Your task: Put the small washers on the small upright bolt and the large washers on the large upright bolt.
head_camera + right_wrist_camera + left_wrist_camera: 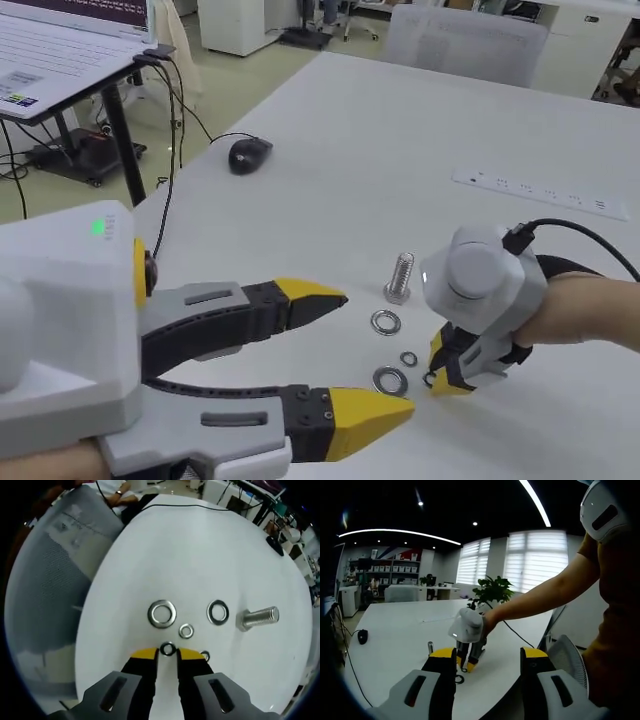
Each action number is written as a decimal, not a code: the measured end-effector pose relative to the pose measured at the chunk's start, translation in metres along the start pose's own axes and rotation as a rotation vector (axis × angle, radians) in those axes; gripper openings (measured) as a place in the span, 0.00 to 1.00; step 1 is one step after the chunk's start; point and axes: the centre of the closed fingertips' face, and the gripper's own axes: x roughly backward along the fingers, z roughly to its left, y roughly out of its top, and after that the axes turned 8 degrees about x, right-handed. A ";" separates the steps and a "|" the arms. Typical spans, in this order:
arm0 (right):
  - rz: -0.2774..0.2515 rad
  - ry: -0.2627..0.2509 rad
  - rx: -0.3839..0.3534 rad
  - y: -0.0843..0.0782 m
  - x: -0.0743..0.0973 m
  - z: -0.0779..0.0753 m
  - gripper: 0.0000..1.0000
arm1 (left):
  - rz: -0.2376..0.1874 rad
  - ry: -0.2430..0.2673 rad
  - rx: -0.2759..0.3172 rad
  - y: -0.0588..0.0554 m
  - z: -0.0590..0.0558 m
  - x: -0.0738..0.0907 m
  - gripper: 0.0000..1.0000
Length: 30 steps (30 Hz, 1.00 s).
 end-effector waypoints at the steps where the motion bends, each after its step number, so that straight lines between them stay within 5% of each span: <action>1: 0.000 0.000 -0.004 0.000 0.000 0.000 0.16 | 0.000 0.001 -0.001 0.000 0.000 0.000 0.50; 30: -0.008 -0.028 -0.075 -0.004 0.008 0.000 0.12 | 0.013 -0.006 -0.007 0.000 -0.002 0.000 0.50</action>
